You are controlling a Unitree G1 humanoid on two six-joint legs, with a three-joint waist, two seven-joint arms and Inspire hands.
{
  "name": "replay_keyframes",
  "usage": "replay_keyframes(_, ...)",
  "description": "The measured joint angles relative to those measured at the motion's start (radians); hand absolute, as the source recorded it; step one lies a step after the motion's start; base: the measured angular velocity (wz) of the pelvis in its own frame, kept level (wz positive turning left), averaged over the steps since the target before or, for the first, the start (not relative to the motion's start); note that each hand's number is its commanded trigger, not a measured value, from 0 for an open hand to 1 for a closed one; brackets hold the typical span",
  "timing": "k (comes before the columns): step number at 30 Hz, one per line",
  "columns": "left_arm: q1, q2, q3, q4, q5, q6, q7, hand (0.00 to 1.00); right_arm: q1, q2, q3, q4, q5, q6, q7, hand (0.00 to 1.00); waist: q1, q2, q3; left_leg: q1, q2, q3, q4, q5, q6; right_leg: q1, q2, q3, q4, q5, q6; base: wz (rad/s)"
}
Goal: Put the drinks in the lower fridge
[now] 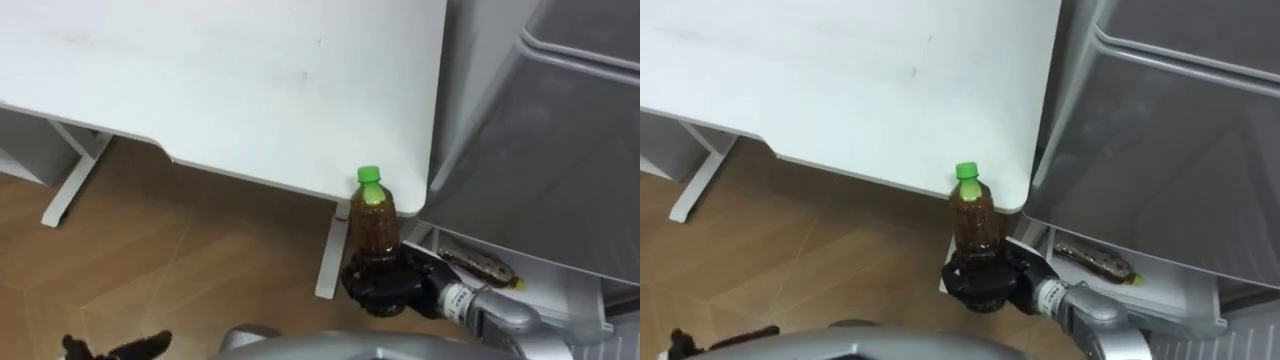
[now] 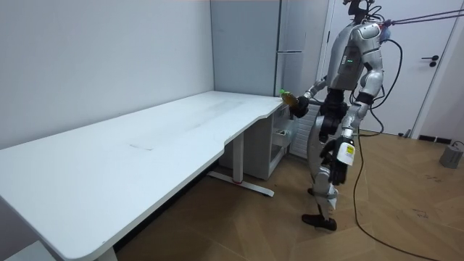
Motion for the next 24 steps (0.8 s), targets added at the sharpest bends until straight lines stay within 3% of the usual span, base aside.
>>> replay_keyframes(3,0.0,-0.001,-0.001,0.111,-0.037,0.056,-0.08,0.0,-0.007,-0.001,0.0,-0.025,-0.028,0.008,-0.003,1.0,-0.004,0.001,0.0,-0.002,0.0,0.003,0.002,0.0,0.001,0.004,0.0,0.001,-0.01,0.005,0.001,0.01)
replay_keyframes(6,-0.016,-0.002,-0.005,0.182,-0.039,0.106,-0.154,0.0,-0.039,-0.003,0.0,-0.031,-0.074,0.008,-0.005,1.0,-0.033,0.004,0.0014,-0.017,-0.001,0.003,0.008,0.0,0.001,0.0,-0.002,-0.01,-0.011,0.005,0.002,0.13)
replay_keyframes(10,-0.058,-0.009,-0.022,0.228,-0.021,0.15,-0.24,0.0,-0.062,0.001,-0.002,-0.096,-0.26,0.009,-0.019,1.0,-0.068,0.01,0.0007,-0.03,-0.001,0.004,0.013,0.0,0.001,-0.01,-0.002,-0.01,-0.01,0.004,0.002,0.02)
replay_keyframes(16,-0.117,-0.036,-0.049,0.233,0.028,0.148,-0.302,0.0,-0.06,0.019,0.0,-0.197,-0.579,-0.007,-0.063,1.0,-0.099,0.008,0.0017,-0.048,-0.001,0.034,0.022,0.0,0.002,-0.044,-0.004,0.023,0.011,0.005,0.002,-0.14)
replay_keyframes(17,-0.122,-0.039,-0.049,0.233,0.035,0.145,-0.302,0.0,-0.057,0.022,0.0,-0.207,-0.605,-0.007,-0.069,1.0,-0.103,0.006,0.002,-0.05,-0.001,0.036,0.022,0.0,0.002,-0.047,-0.004,0.025,0.012,0.005,0.003,-0.11)
replay_keyframes(19,-0.135,-0.04,-0.051,0.24,0.045,0.142,-0.303,0.0,-0.04,0.03,-0.001,-0.244,-0.686,-0.014,-0.106,1.0,-0.115,0.007,0.0103,-0.051,-0.001,0.038,0.023,0.0,0.002,-0.051,-0.004,0.028,0.017,0.005,0.003,-0.02)
replay_keyframes(24,-0.144,-0.042,-0.051,0.272,0.104,0.122,-0.32,0.0,-0.026,0.035,-0.014,-0.271,-0.765,-0.054,-0.161,1.0,-0.138,0.006,0.0094,-0.056,0.0,0.038,0.022,-0.001,0.003,-0.065,-0.003,0.033,0.023,0.004,0.003,-0.01)
